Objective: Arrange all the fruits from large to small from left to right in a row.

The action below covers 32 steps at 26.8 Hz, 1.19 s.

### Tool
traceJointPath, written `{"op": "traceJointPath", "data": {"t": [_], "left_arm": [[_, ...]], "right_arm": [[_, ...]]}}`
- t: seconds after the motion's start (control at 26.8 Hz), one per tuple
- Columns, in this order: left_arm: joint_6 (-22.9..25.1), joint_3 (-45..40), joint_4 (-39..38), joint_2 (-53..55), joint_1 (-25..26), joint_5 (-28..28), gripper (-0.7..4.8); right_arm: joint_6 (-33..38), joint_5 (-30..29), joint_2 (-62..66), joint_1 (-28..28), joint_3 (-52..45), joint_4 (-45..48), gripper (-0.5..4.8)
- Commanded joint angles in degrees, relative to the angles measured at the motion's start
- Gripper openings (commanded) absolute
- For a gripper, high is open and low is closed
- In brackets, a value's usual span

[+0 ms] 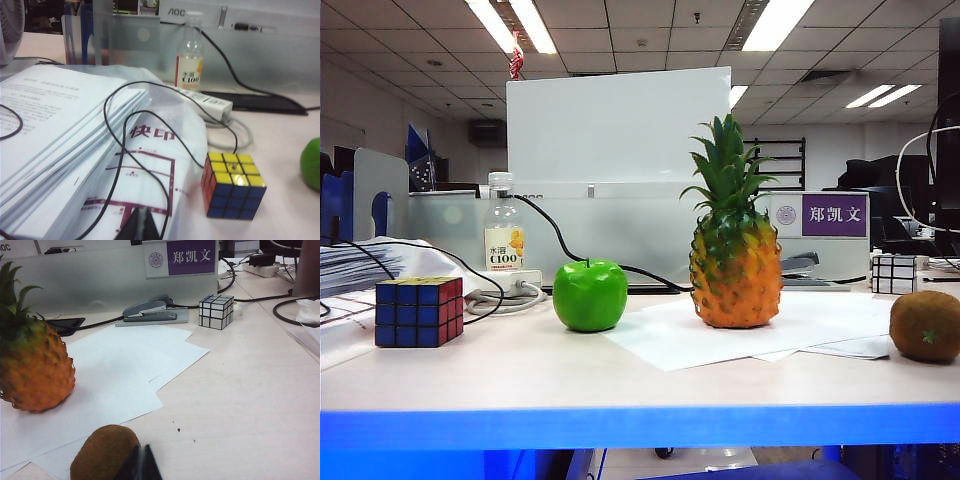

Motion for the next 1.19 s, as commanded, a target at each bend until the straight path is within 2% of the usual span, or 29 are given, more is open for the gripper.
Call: {"op": "traceJointPath", "data": {"t": [0.04, 0.11, 0.19, 0.26, 0.34, 0.52, 0.67, 0.78, 0.86, 0.97, 1.08, 1.16, 1.19], "left_arm": [[2.05, 0.04, -1.25, -0.09, 0.04, 2.89, -0.06], [2.73, 0.04, -0.85, -0.09, 0.04, 8.22, -0.06], [2.43, 0.04, 0.83, -0.09, 0.02, 17.22, -0.06], [2.86, 0.04, 3.45, -0.09, 0.02, 29.09, -0.06], [3.23, 0.04, 5.25, -0.09, 0.02, 34.16, -0.06], [1.66, 0.04, 5.6, -0.09, 0.02, 34.4, -0.06], [0.42, 0.04, 5.64, -0.09, 0.02, 35.32, -0.05], [-1.55, 0.04, 5.64, -0.09, 0.02, 35.85, -0.06], [-1.75, 0.04, 5.68, -0.09, 0.02, 36.22, -0.06], [-1.75, 0.04, 5.68, -0.09, 0.02, 36.26, -0.06], [-1.75, 0.04, 5.7, -0.09, 0.02, 36.28, -0.06], [-1.79, 0.04, 5.7, -0.09, 0.02, 36.26, -0.06], [-1.84, 0.04, 5.7, -0.09, 0.02, 36.26, -0.06]], "right_arm": [[0.24, -0.26, -0.09, 0.07, -0.42, 0.85, -0.01], [0.81, -2.32, -0.09, 0.07, -0.42, 0.9, -0.01], [3.45, -5.51, -0.09, 0.07, -0.42, 0.92, -0.01], [5.44, -9.22, -0.09, 0.07, -0.42, 0.87, -0.01], [6.27, -12.33, -0.09, 0.07, -0.42, 0.98, -0.01], [6.82, -16.96, -0.09, 0.09, -0.42, 1.95, -0.01], [12.83, -21.97, -0.09, 0.17, -0.42, 4.61, -0.01], [15.69, -22.99, -0.04, 0.22, -0.42, 13.86, -0.02], [17.68, -19.47, 1.07, 0.2, -0.37, 22.27, -0.03], [17.79, -16.52, 6.54, 0.17, 0.39, 27.87, -0.03], [17.42, -19.82, 16.09, 0.85, 2.45, 31.8, -0.01], [14.29, -21.64, 23.89, 2.6, 4.96, 36.44, 0.04], [12.04, -21.92, 27.39, 3.69, 6.49, 38.27, 0.24]]}}
